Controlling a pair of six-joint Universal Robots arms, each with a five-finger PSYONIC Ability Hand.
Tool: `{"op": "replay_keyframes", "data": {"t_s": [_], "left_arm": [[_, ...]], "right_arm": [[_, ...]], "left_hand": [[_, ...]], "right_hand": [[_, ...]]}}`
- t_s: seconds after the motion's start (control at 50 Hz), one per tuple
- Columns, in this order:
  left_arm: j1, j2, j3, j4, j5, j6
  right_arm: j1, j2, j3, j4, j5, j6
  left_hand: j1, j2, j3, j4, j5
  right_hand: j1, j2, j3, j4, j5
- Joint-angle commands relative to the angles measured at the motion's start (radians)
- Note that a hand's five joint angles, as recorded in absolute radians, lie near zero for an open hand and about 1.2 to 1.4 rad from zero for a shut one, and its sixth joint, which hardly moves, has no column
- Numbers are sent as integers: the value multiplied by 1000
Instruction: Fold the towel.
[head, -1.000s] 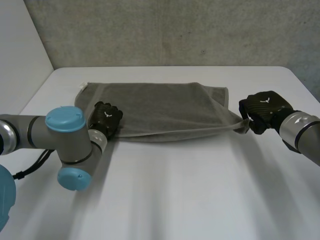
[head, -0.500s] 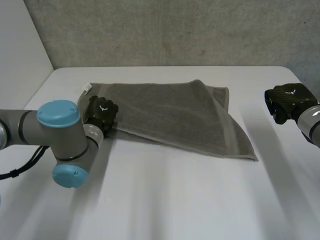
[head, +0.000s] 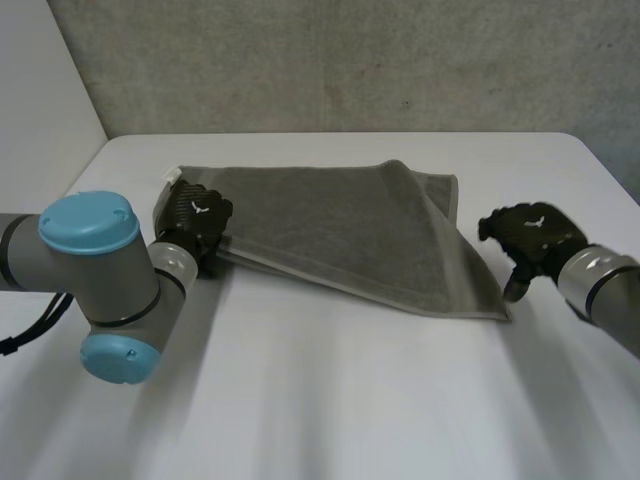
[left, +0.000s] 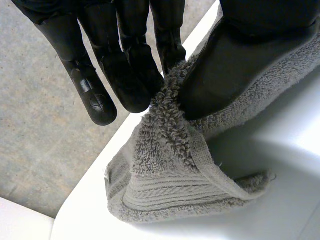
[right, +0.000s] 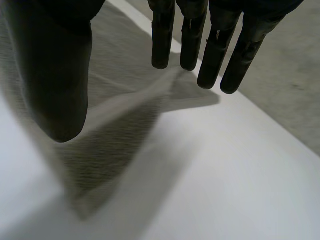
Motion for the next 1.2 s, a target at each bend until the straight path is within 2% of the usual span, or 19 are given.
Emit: {"op": "replay_keyframes", "data": {"t_s": [0.02, 0.6, 1.06, 1.2], "left_arm": [[0, -3, 23, -3, 0, 1], [0, -6, 103, -43, 18, -8], [0, -6, 123, -64, 17, -13], [0, -6, 124, -64, 17, -13]], "right_arm": [[24, -21, 101, -18, -20, -4], [44, 103, 117, -199, 0, -88], [59, 175, 64, -213, 16, -91], [59, 198, 54, -228, 19, -91]], "left_hand": [[171, 80, 73, 42, 102], [171, 80, 73, 42, 102], [171, 80, 73, 42, 102], [171, 80, 73, 42, 102]], "right_hand": [[-47, -46, -29, -27, 0], [147, 148, 165, 166, 194], [173, 174, 192, 193, 221], [293, 295, 312, 313, 341]]}}
